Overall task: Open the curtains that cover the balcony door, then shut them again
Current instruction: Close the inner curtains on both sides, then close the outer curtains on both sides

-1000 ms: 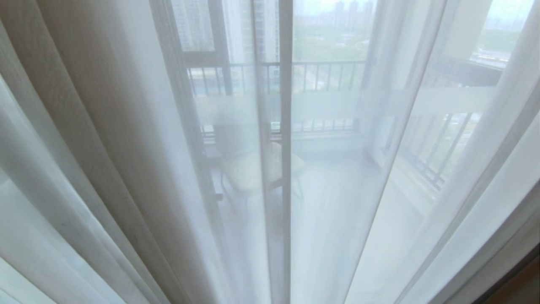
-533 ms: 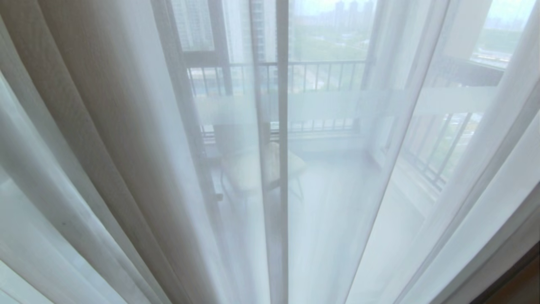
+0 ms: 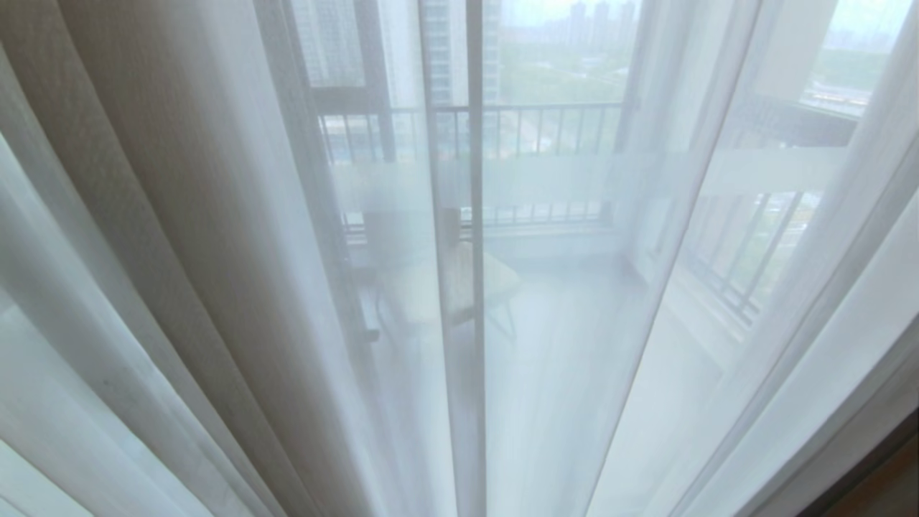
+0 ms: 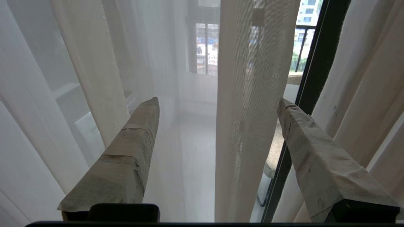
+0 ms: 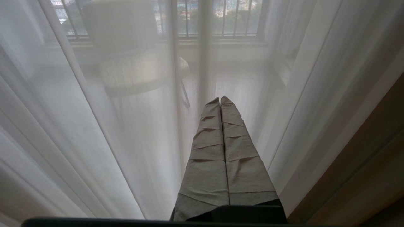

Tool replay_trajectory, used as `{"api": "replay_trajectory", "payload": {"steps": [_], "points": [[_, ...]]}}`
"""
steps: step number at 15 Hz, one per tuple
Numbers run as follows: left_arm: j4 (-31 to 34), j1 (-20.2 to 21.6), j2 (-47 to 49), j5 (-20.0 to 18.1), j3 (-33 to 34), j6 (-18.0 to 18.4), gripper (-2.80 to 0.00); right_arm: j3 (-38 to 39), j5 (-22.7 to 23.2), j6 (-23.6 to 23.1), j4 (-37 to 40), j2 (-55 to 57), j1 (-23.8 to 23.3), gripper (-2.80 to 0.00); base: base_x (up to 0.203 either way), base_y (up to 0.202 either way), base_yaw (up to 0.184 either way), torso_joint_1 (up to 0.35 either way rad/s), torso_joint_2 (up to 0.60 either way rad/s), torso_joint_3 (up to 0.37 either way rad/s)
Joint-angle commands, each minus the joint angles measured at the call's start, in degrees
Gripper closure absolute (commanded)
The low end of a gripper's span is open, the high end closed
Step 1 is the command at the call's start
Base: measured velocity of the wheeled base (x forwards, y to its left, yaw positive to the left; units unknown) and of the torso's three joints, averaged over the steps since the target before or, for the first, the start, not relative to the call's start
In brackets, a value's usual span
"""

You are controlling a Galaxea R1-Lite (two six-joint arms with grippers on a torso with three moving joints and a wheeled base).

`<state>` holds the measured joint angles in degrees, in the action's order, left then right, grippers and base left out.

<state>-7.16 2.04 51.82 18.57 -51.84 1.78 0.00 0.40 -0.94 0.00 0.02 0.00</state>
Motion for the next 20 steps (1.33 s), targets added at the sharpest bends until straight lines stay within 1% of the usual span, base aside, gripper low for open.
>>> {"api": "replay_trajectory", "payload": {"steps": [1,3,7,13,17,20], "points": [[-0.25,-0.01,3.40,0.08,-2.73,0.04,-2.80,0.00,0.03,-0.03,0.00,-0.02,0.00,0.00,0.000,0.000,0.000,0.000,0.00,0.000],[-2.27,-0.01,6.07,0.02,-3.57,0.06,-2.80,0.00,0.03,-0.03,0.00,-0.02,0.00,0.00,0.000,0.000,0.000,0.000,0.00,0.000],[-8.26,-0.04,12.54,-0.11,-5.35,0.67,-2.80,0.00,0.02,-0.03,0.00,-0.02,0.00,0.00,0.000,0.000,0.000,0.000,0.00,0.000],[-14.40,0.14,24.28,-0.03,-11.73,1.28,-2.80,0.00,0.03,-0.03,0.00,-0.02,0.00,0.00,0.000,0.000,0.000,0.000,0.00,0.000],[-15.85,1.96,30.07,-0.10,-17.34,1.62,-2.80,0.00,0.03,-0.03,0.00,-0.02,0.00,0.00,0.000,0.000,0.000,0.000,0.00,0.000],[-15.96,3.34,31.68,-0.20,-18.82,1.74,-2.80,0.00,0.03,-0.03,0.00,-0.02,0.00,0.00,0.000,0.000,0.000,0.000,0.00,0.000]]}}
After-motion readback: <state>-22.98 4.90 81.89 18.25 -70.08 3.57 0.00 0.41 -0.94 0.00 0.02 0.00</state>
